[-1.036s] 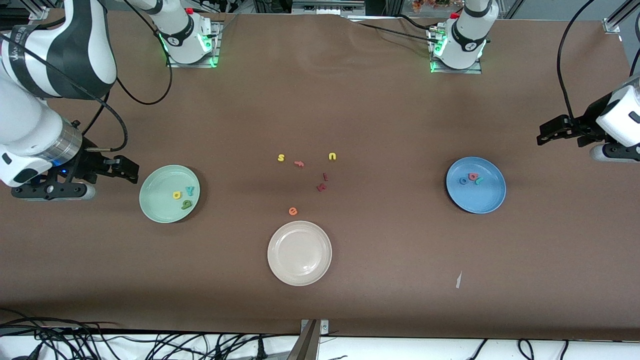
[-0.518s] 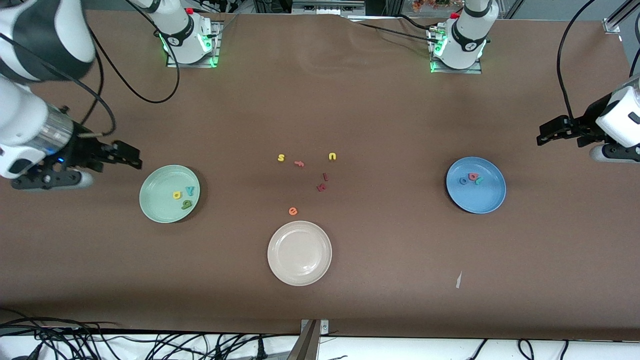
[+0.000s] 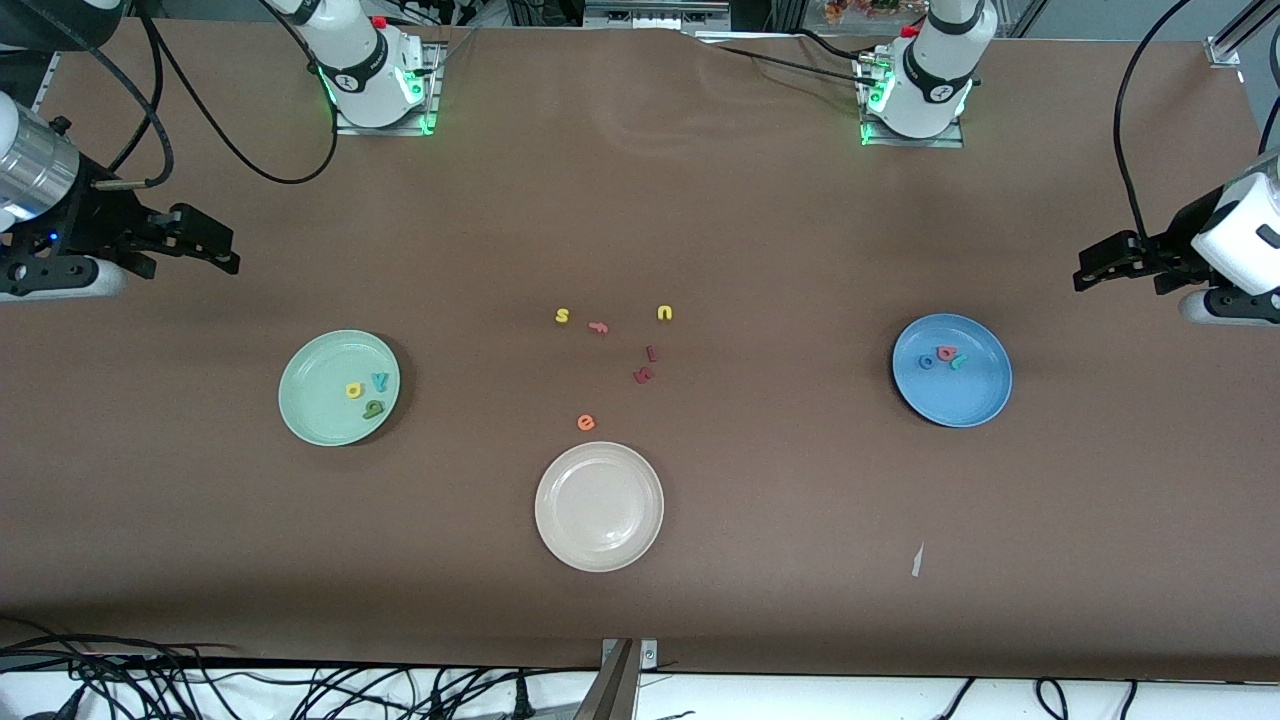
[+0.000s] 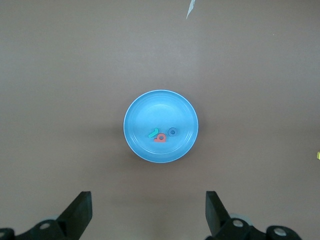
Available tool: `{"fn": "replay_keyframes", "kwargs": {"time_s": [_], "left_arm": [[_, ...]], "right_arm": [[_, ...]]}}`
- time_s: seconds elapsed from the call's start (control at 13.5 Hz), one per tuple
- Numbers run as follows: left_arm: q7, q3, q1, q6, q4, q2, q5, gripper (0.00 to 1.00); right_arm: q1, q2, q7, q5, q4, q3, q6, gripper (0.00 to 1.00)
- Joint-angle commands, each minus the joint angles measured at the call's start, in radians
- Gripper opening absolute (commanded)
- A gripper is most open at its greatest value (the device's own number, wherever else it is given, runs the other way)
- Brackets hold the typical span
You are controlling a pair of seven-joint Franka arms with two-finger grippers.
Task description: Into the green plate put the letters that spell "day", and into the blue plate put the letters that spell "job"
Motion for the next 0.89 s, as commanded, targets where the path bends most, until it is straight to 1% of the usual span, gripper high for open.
{"fn": "replay_keyframes", "kwargs": {"time_s": [0.0, 0.15, 0.22, 0.81], "left_arm": [[-0.007, -0.004, 0.002, -0.006, 0.001, -0.005, 0.023, 1.00], [-0.008, -0.004, 0.002, -0.006, 0.002, -0.005, 0.023, 1.00], [-0.008, -0.004, 0.003, -0.006, 0.002, -0.005, 0.023, 1.00], [-0.008, -0.004, 0.002, -0.006, 0.002, -0.005, 0.022, 1.00]], "right_arm": [[-0.015, -0.015, -0.010, -0.020, -0.021, 0.017, 0.006, 1.00], [-0.004, -0.008, -0.013, -0.059, -0.020, 0.025, 0.010, 1.00], [-0.004, -0.008, -0.013, -0.063, -0.021, 0.025, 0.009, 1.00], [-0.006, -0.008, -0.013, -0.059, -0.003, 0.023, 0.003, 1.00]]}}
